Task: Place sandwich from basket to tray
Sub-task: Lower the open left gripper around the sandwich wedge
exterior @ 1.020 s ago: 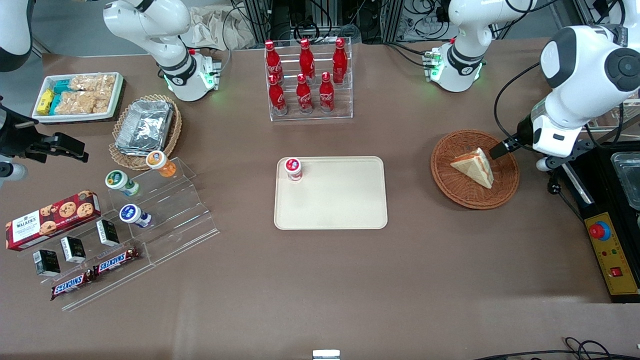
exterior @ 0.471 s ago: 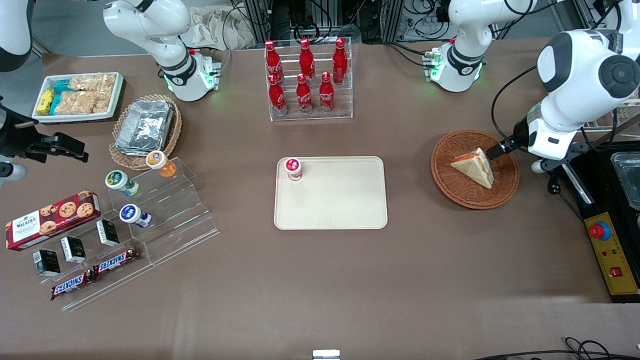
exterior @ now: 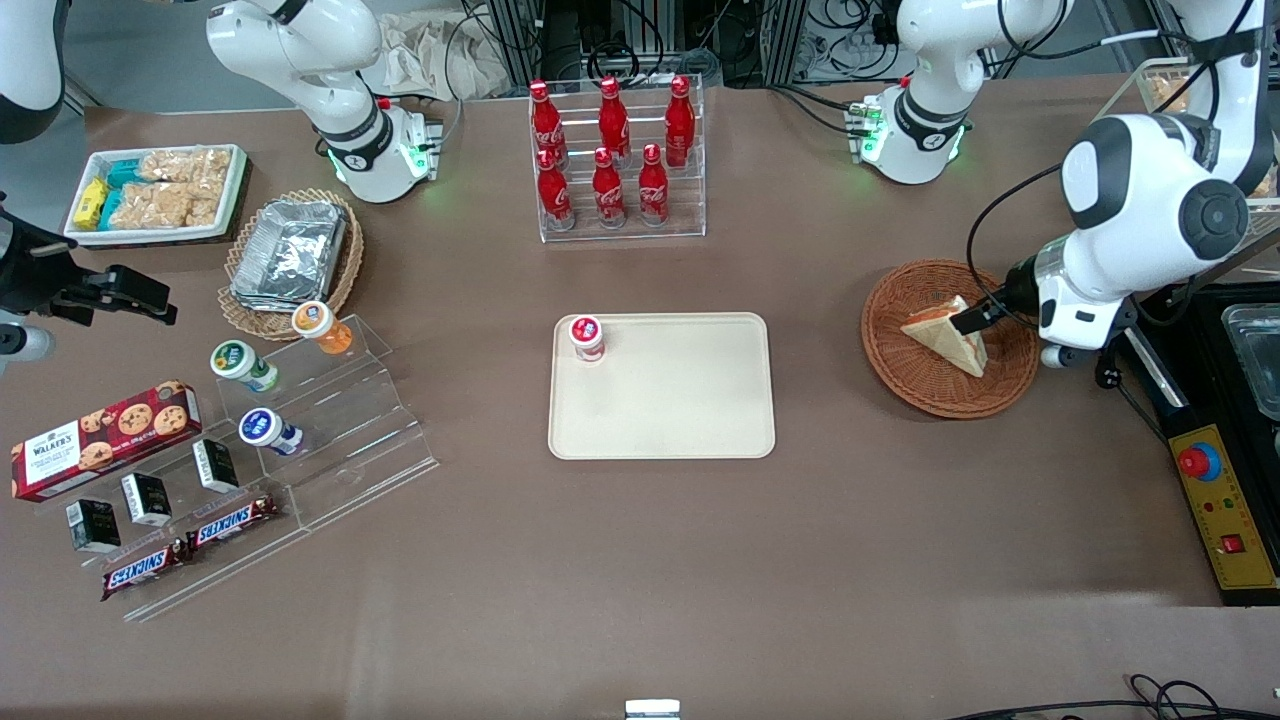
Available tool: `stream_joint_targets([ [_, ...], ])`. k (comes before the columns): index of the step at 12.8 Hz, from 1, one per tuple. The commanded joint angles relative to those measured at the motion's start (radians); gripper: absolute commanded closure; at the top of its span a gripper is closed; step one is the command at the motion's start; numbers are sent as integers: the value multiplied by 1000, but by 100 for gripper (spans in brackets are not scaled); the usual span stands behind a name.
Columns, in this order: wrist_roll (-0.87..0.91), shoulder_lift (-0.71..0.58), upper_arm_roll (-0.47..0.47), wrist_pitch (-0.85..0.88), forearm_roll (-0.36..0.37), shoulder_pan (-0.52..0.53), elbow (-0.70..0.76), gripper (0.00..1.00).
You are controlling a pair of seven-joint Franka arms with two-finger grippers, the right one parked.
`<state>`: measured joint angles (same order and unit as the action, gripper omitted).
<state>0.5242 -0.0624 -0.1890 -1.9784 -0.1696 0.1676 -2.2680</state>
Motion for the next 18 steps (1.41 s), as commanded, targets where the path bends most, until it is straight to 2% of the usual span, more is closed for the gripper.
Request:
stream_joint_targets([
  [1, 20, 6, 2, -34, -56, 26, -38, 0],
  [5, 170, 91, 23, -97, -82, 26, -53, 0],
  [11, 183, 188, 25, -111, -88, 81, -51, 0],
  [18, 183, 274, 25, -137, -90, 78, -50, 0],
])
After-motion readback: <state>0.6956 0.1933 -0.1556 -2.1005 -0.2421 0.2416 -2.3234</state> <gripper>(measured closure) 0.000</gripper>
